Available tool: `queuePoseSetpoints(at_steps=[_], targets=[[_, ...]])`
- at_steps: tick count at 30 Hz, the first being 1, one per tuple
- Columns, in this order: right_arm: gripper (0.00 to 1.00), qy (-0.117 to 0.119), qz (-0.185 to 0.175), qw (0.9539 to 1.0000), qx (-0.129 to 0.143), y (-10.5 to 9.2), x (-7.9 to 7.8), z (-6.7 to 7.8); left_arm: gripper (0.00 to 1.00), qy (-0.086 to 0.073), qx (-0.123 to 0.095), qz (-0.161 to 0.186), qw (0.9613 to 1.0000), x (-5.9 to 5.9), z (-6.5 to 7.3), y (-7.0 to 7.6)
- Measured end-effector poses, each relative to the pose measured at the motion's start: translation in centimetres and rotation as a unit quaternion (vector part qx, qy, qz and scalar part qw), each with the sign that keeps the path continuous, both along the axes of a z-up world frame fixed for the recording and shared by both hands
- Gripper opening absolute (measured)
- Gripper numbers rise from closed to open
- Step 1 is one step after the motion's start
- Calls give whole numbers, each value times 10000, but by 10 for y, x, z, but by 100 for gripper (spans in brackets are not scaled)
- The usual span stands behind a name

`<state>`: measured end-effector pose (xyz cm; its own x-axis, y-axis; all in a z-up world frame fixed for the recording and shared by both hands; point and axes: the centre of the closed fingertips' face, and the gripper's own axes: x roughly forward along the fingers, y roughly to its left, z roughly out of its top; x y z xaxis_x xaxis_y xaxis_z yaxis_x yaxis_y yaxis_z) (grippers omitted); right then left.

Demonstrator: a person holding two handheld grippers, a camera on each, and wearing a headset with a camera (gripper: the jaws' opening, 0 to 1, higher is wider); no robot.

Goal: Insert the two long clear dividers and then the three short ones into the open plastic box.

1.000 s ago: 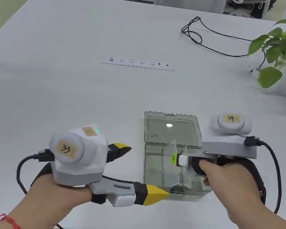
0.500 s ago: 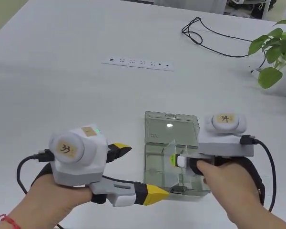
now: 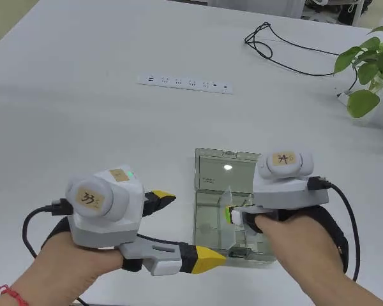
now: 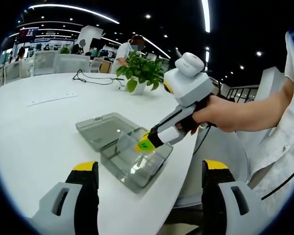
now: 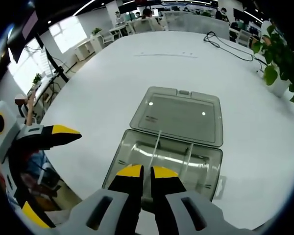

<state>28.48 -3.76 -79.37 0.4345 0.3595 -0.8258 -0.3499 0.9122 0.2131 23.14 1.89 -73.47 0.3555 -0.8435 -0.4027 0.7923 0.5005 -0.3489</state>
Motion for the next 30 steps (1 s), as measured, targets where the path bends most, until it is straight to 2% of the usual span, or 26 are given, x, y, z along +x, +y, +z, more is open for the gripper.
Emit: queuePoseSetpoints(at_steps=[7,14,19,30], targets=[[8,97,43,9997,209,6,-1,-7,92,-15,64,-26,10000,0,-4,1],[9,248,52,9987,437,7,-1,-14,98,-97,160,-56,9998,2,-8,3],[10,325,98,9982,502,8,-2,-17,100,-166,210,-87,9996,4,-9,3],[10,410,146,9973,596,8,-4,-24,100,-201,261,-81,9994,6,-7,3]])
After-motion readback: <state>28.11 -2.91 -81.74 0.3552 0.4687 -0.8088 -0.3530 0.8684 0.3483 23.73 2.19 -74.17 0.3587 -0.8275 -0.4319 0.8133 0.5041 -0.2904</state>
